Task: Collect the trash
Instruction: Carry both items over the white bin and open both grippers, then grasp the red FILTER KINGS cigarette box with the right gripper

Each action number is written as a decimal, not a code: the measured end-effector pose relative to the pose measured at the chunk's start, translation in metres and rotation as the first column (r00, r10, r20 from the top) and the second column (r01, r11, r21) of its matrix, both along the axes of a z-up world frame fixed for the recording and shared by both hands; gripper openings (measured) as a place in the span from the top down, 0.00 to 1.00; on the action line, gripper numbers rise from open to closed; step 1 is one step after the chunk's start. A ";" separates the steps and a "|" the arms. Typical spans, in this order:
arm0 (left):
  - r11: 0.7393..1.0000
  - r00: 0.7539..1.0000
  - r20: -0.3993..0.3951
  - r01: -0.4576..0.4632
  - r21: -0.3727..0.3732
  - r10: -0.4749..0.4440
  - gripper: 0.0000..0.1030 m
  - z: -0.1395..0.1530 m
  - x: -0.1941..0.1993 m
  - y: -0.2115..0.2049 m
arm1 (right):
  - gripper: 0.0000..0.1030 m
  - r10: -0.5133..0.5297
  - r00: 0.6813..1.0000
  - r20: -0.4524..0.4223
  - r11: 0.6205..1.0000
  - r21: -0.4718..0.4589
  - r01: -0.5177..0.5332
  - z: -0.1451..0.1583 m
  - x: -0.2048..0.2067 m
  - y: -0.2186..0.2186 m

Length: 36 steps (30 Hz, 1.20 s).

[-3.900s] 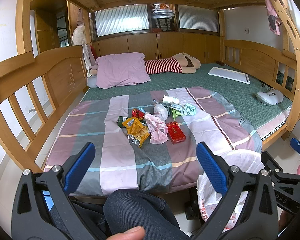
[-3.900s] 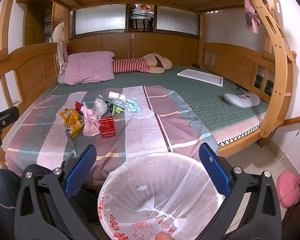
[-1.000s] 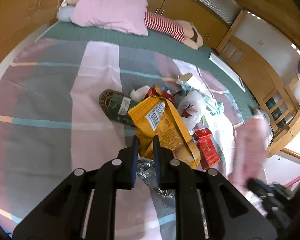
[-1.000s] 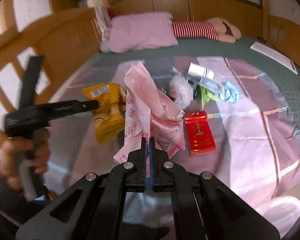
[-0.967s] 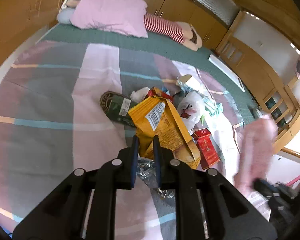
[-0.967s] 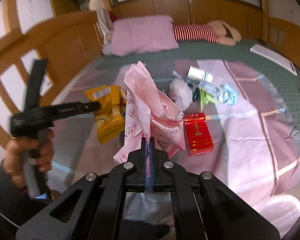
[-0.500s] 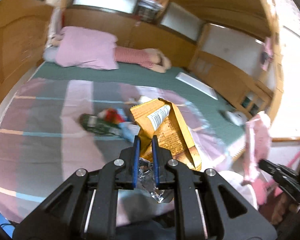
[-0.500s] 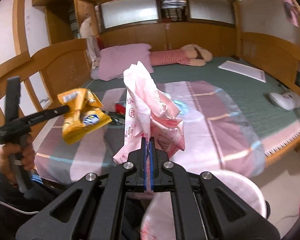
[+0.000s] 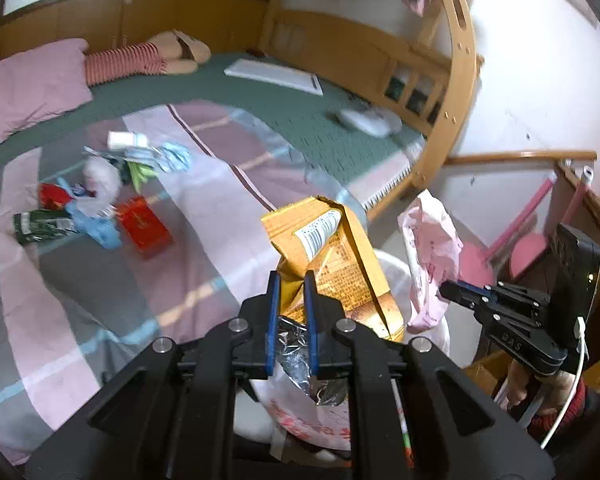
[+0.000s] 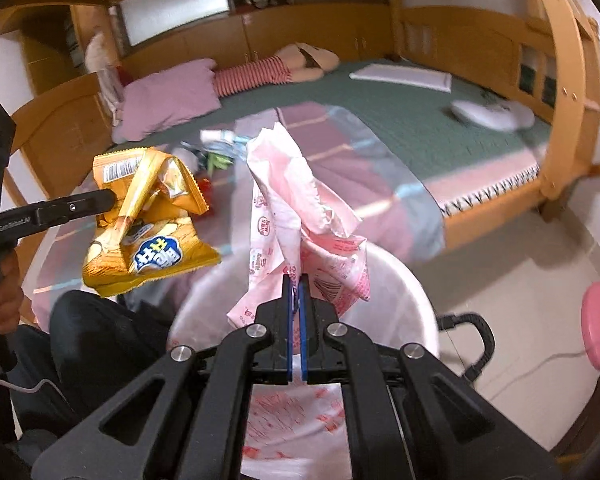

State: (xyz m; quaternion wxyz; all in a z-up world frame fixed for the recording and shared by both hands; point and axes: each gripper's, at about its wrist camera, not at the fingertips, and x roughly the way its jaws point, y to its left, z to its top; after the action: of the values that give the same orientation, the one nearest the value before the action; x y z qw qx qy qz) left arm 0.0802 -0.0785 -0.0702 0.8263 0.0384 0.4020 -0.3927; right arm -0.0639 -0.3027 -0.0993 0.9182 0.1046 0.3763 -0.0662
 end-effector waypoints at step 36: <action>0.808 0.833 0.060 -0.549 0.215 0.550 0.17 -0.058 0.132 0.136 | 0.44 0.117 0.992 -0.041 0.987 0.112 -0.112 -0.012 0.138 0.045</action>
State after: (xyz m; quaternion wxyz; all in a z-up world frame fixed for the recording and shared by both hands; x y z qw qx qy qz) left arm 0.2119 0.0577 -0.1279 0.8937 0.0120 0.4394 -0.0896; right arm 0.0746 -0.2577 -0.1116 0.9041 0.1313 0.4066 0.0047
